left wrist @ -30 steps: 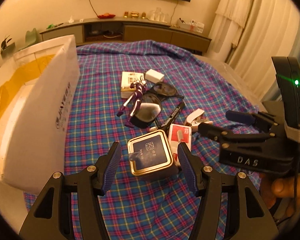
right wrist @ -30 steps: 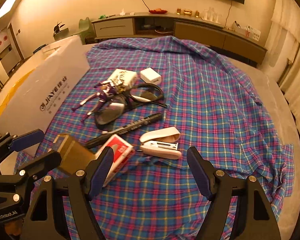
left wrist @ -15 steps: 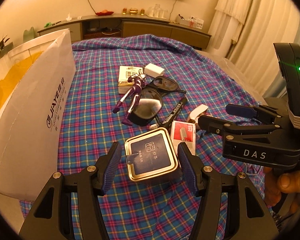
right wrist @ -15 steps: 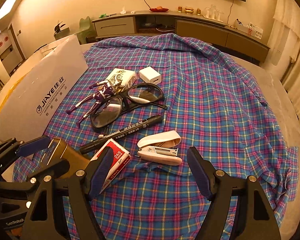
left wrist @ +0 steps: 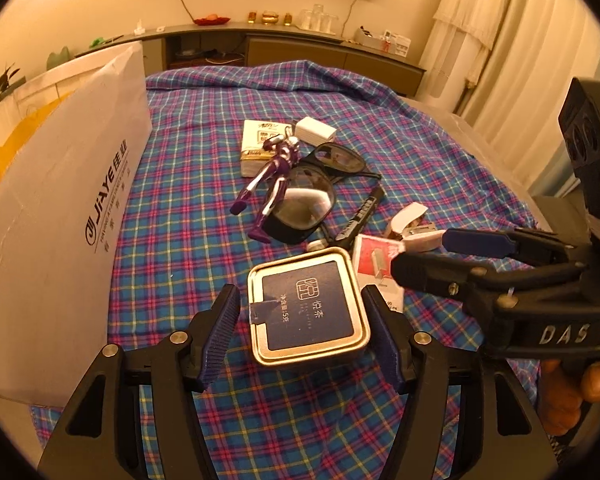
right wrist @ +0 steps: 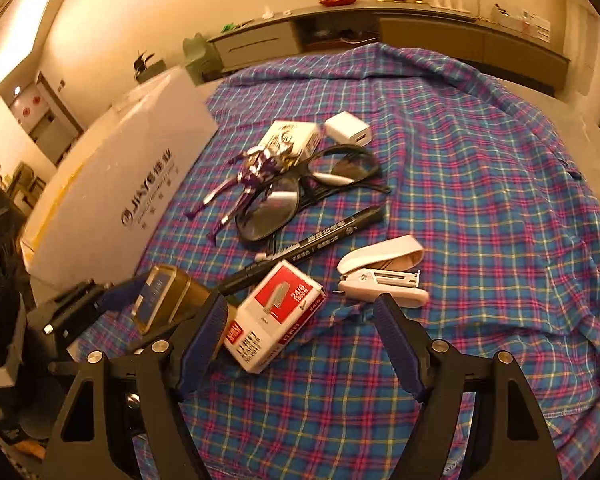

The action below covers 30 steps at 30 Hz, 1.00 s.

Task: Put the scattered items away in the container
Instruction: 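Grasp the red-and-white staples box with the right tool while the left tool holds the tin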

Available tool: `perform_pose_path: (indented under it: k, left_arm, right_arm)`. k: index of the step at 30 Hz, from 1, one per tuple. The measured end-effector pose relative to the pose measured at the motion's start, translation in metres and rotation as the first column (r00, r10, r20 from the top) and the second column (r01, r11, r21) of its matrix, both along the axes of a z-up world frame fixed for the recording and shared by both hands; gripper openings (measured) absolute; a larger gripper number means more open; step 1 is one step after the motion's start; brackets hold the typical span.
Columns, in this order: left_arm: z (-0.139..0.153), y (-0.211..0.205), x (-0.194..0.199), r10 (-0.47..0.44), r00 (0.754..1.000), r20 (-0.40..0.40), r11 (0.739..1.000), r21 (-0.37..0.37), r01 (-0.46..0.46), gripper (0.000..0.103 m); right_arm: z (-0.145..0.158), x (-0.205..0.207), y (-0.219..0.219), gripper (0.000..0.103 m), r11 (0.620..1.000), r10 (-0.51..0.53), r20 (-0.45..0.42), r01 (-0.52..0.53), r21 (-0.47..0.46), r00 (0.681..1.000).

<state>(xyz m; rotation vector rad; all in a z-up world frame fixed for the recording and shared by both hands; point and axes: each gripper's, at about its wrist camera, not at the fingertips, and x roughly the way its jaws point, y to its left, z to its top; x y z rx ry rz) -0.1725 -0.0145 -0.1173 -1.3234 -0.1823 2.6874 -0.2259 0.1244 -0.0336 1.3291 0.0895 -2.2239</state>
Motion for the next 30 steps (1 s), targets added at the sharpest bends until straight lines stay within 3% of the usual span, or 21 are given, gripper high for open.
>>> perform_pose_path:
  k: [3,5,9,13,16,19,21,23,25,28,30]
  left_arm:
    - [-0.007,-0.004,-0.001,0.028,1.0,0.012,0.999,-0.045,-0.028,0.065]
    - [-0.012,-0.014,-0.002,0.056,0.998,0.026,0.998,-0.033,-0.055,0.064]
    - [-0.019,-0.028,-0.006,0.095,0.994,0.047,0.995,0.023,-0.096,0.064]
    - [-0.023,-0.026,-0.005,0.095,0.994,0.049,0.995,0.022,-0.096,0.064]
    - [-0.028,-0.032,-0.002,0.113,0.992,0.062,0.993,0.029,-0.115,0.064]
    - [-0.03,-0.032,0.002,0.112,0.992,0.054,0.994,-0.012,-0.112,0.064]
    - [-0.03,-0.032,0.001,0.11,0.993,0.052,0.994,-0.017,-0.109,0.064]
    - [-0.03,-0.033,0.0,0.115,0.992,0.05,0.993,-0.013,-0.115,0.064]
    - [-0.029,-0.036,-0.002,0.128,0.991,0.049,0.992,-0.001,-0.128,0.064]
    - [-0.029,-0.04,-0.003,0.145,0.988,0.048,0.989,0.021,-0.146,0.064]
    - [-0.029,-0.041,-0.003,0.147,0.988,0.041,0.989,0.021,-0.148,0.064]
  right_arm:
    - [-0.009,-0.002,-0.001,0.076,0.999,-0.015,0.004,0.015,0.034,1.0]
    - [-0.015,-0.005,0.004,0.076,0.998,-0.034,0.008,0.034,0.053,0.999]
    - [-0.016,-0.008,0.009,0.076,0.999,-0.039,0.044,0.04,-0.004,0.998]
    - [-0.016,-0.011,-0.009,0.076,0.999,-0.014,0.087,0.018,-0.045,0.996]
    - [-0.028,-0.008,-0.026,0.077,1.0,-0.02,0.097,0.02,0.004,0.995]
    - [-0.032,-0.001,-0.032,0.08,0.999,-0.032,0.063,0.031,0.023,0.998]
    - [-0.031,0.001,-0.031,0.078,0.999,-0.04,0.052,0.039,0.023,0.998]
    - [-0.031,0.001,-0.026,0.06,0.998,-0.057,0.05,0.057,0.02,0.997]
    - [-0.03,0.0,-0.021,0.05,0.997,-0.072,0.05,0.071,0.026,0.996]
    - [-0.031,-0.003,-0.012,0.05,0.997,-0.08,0.07,0.079,0.012,0.994]
    - [-0.032,-0.004,-0.011,0.059,0.995,-0.095,0.077,0.095,0.006,0.993]
